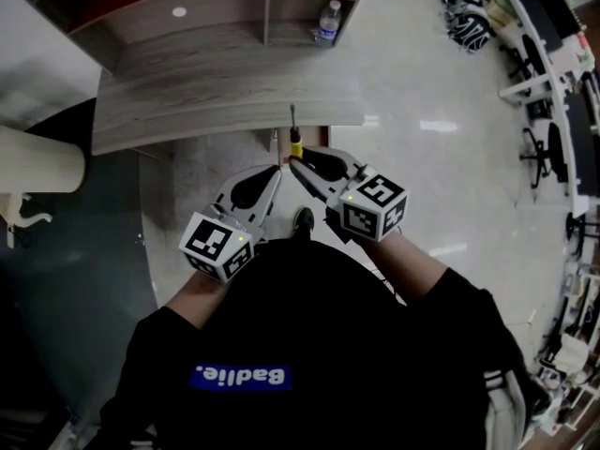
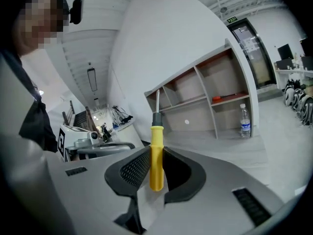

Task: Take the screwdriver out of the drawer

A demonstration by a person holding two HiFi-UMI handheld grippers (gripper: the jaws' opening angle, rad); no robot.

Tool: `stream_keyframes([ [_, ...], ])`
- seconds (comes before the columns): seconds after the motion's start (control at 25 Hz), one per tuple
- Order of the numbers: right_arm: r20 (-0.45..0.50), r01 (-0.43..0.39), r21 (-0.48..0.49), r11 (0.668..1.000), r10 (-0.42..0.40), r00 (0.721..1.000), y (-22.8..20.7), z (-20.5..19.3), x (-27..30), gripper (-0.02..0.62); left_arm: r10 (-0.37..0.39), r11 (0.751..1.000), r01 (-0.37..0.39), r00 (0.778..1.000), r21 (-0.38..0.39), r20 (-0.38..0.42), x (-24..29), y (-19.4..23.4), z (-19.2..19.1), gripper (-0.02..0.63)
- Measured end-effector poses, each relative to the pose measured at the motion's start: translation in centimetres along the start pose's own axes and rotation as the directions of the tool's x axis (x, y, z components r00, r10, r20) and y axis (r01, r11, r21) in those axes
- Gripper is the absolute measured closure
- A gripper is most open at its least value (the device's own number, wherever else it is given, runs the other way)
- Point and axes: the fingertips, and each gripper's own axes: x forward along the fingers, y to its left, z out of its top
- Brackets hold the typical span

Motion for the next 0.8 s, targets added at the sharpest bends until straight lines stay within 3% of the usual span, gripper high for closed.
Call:
stream_keyframes([
  [0.8, 0.046, -0.054, -0.019, 0.998, 0.054, 0.997, 2.0, 1.9, -0.8, 0.497, 0.002, 1.0, -0.002, 1.0, 0.003, 0.017, 0.2, -0.6, 1.0, 0.607],
])
